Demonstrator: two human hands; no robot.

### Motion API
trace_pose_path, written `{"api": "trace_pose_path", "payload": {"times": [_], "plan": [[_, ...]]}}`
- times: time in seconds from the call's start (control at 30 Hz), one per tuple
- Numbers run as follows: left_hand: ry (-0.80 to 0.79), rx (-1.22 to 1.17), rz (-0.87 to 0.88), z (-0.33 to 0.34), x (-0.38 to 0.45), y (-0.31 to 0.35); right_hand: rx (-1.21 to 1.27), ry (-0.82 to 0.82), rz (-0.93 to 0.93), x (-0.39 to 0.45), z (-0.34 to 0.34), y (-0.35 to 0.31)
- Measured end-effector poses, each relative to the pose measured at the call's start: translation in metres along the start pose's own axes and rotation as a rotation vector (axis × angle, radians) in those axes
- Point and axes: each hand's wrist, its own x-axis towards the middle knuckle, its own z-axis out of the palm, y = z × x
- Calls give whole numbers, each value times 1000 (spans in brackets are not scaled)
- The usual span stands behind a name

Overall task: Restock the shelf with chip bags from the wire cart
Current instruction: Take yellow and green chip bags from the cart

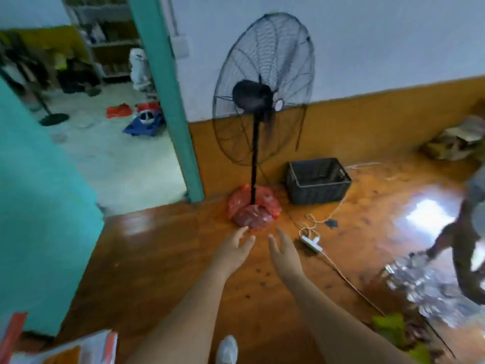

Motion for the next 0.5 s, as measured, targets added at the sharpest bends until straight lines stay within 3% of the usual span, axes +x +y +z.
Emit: {"api": "trace_pose_path", "payload": {"times": [0.23, 0.5], "plan": [[-376, 210, 257, 127, 149, 119, 69, 420, 328, 69, -123, 81], [-758, 532, 432, 281, 204, 178, 223, 759, 768, 34, -196, 170]]}}
